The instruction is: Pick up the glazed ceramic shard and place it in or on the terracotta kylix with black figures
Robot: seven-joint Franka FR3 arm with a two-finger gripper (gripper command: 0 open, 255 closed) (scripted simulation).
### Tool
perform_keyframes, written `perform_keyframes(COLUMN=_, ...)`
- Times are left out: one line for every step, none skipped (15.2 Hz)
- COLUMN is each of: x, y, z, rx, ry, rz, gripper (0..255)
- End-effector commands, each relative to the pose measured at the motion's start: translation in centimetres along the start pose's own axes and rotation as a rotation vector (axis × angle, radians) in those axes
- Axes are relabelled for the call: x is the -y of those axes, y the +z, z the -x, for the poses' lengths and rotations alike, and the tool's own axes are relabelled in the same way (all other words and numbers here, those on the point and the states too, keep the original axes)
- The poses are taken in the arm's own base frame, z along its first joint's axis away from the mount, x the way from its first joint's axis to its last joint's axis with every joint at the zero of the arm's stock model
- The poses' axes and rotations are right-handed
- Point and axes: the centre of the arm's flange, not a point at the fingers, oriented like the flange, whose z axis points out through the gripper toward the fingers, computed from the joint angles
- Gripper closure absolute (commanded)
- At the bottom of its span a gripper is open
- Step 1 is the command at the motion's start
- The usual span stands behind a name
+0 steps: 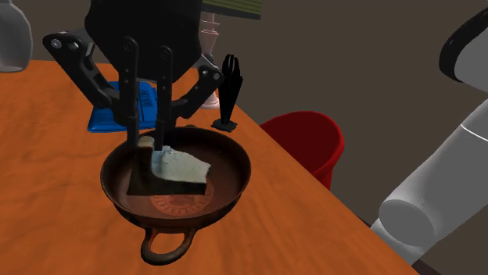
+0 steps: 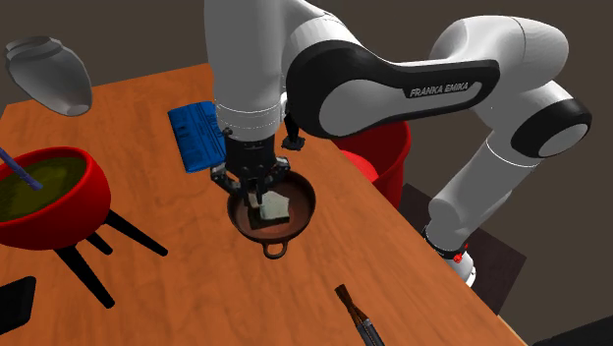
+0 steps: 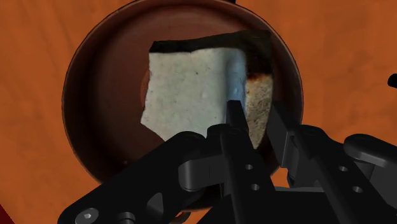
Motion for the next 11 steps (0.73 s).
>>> perform_keyframes(x=-0.05, y=0.1, z=-0.04, rx=0.0, ry=0.0, rz=-0.001, gripper=255)
perform_keyframes(x=-0.05, y=0.1, z=-0.03, rx=0.0, ry=0.0, rz=-0.001, gripper=255)
perform_keyframes(x=-0.05, y=0.1, z=-0.03, rx=0.0, ry=0.0, rz=-0.001, gripper=255)
perform_keyframes(x=-0.05, y=0.1, z=-0.03, rx=0.0, ry=0.0, rz=-0.001, gripper=255)
perform_keyframes(x=-0.05, y=0.1, z=-0.03, rx=0.0, ry=0.0, rz=-0.001, gripper=255)
perform_keyframes(x=-0.05, y=0.1, z=-0.03, rx=0.0, ry=0.0, rz=-0.001, gripper=255)
perform_keyframes(x=-0.05, y=0.1, z=-0.03, rx=0.0, ry=0.0, rz=-0.001, gripper=0)
perform_keyframes(x=-0.05, y=0.1, z=-0.03, rx=0.0, ry=0.0, rz=-0.001, gripper=0)
perform_keyframes(x=-0.05, y=0.1, z=-0.03, rx=0.0, ry=0.0, rz=-0.001, gripper=0)
perform_keyframes(x=-0.05, y=0.1, z=-0.03, rx=0.0, ry=0.0, rz=-0.001, gripper=0)
perform_keyframes(x=-0.05, y=0.1, z=-0.03, rx=0.0, ry=0.0, rz=-0.001, gripper=0)
